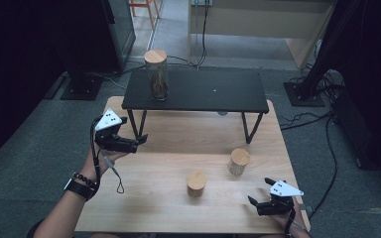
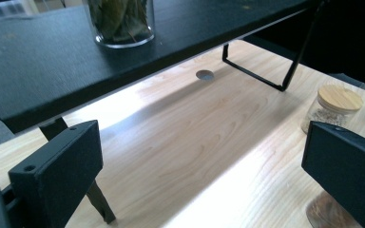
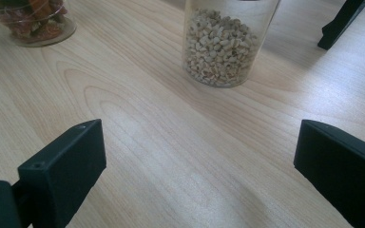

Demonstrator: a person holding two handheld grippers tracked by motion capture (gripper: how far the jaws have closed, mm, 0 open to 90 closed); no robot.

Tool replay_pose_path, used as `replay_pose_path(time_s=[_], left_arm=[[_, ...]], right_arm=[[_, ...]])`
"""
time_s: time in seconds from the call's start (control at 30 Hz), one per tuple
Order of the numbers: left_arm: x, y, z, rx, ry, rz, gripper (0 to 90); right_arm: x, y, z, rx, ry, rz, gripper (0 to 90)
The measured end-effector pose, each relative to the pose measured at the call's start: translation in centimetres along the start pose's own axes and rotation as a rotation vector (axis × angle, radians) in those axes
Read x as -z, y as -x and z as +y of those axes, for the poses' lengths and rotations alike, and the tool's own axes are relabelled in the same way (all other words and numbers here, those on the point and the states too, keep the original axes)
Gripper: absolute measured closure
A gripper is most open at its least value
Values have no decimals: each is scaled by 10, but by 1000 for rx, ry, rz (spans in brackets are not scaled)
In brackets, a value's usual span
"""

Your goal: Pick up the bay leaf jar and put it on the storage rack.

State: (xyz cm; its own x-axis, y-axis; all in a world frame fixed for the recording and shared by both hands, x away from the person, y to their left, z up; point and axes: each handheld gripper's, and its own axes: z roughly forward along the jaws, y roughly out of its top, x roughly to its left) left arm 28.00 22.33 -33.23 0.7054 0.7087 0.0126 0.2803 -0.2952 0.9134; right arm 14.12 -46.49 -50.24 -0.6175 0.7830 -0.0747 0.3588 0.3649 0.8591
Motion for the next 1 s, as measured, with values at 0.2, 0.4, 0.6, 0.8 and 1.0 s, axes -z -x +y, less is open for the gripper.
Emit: replay_pose_path(time_s=[0.2,0.4,0.6,0.8,1.0], left_arm=[[1,-2,-10,-1,4,-28,0],[2,4,-24,-14,10,-29,0],[-1,11,-37,-11,4,-29,0],[-4,19,-46,-22,-9,-13,2],[-4,22,-60,-19,6,-7,5]], right_arm=[[0,1,0,1,0,2,31],[0,0,1,0,-3,1,31],[0,0,1,2,-5,1,31],[0,0,1,2,-5,0,31],[0,0,1,3,-5,0,31]])
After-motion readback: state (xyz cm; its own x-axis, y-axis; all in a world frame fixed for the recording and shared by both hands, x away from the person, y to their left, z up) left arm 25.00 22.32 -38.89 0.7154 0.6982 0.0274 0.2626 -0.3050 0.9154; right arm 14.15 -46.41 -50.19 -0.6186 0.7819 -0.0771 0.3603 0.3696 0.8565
